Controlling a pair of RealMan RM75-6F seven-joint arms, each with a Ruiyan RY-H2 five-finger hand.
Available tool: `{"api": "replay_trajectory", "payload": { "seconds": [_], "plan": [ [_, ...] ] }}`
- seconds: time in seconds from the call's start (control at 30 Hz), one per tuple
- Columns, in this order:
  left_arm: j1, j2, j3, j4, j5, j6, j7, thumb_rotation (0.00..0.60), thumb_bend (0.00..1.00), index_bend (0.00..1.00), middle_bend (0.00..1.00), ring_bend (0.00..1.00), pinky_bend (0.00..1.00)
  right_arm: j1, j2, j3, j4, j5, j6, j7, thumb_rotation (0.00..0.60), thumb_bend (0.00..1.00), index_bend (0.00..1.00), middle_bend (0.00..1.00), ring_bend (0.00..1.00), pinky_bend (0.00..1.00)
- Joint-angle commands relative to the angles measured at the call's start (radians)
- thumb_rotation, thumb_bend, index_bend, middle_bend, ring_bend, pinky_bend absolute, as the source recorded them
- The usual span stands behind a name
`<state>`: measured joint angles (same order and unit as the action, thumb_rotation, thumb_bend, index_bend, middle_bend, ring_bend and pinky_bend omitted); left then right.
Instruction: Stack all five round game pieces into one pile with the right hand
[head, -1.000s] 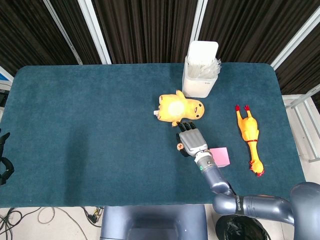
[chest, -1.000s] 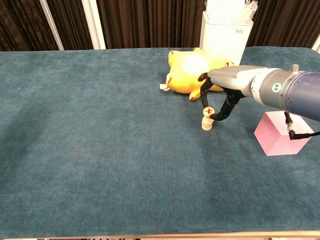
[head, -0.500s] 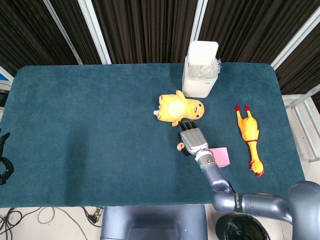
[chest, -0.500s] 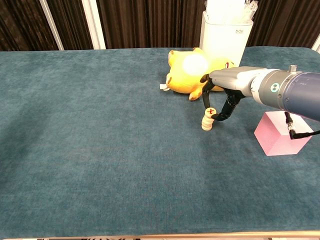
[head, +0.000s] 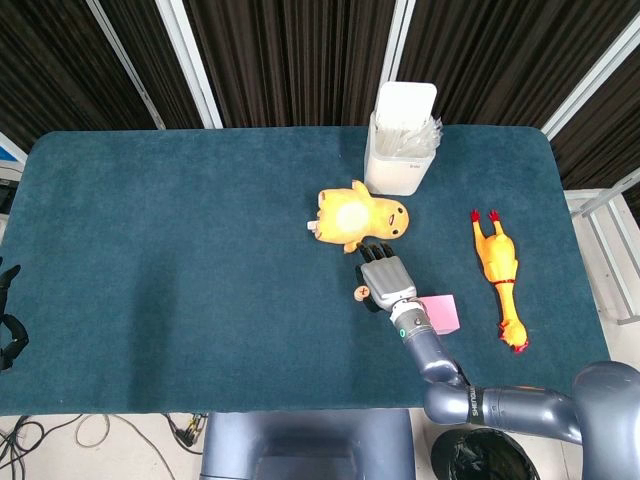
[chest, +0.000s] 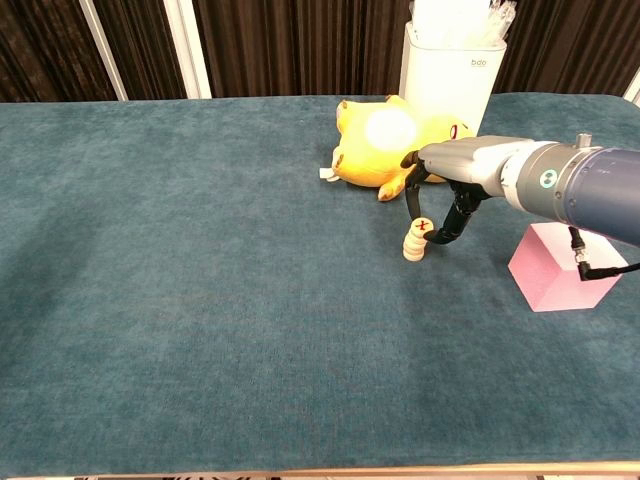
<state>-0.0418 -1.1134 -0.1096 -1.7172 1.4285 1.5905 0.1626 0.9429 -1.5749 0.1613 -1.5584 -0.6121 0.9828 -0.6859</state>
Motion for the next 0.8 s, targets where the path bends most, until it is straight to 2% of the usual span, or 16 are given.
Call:
{"api": "replay_trajectory", "payload": {
  "seconds": [0.03,0.8],
  "plan": [
    [0.000,0.000,0.000,0.000,0.000,0.000,0.000,0.600,0.82,0.13,0.00,0.00,0.01,0.001,0.000,-0.001,0.001,0.002,-0.001,0.001,0.600,0.41,0.51,0.00,0.00,0.01],
    [0.000,-0.001,0.000,0.001,0.001,0.000,0.000,0.600,0.82,0.13,0.00,0.00,0.01,0.004,0.000,-0.007,0.002,0.005,0.001,0.004,0.600,0.41,0.46,0.00,0.00,0.01]
  ]
}}
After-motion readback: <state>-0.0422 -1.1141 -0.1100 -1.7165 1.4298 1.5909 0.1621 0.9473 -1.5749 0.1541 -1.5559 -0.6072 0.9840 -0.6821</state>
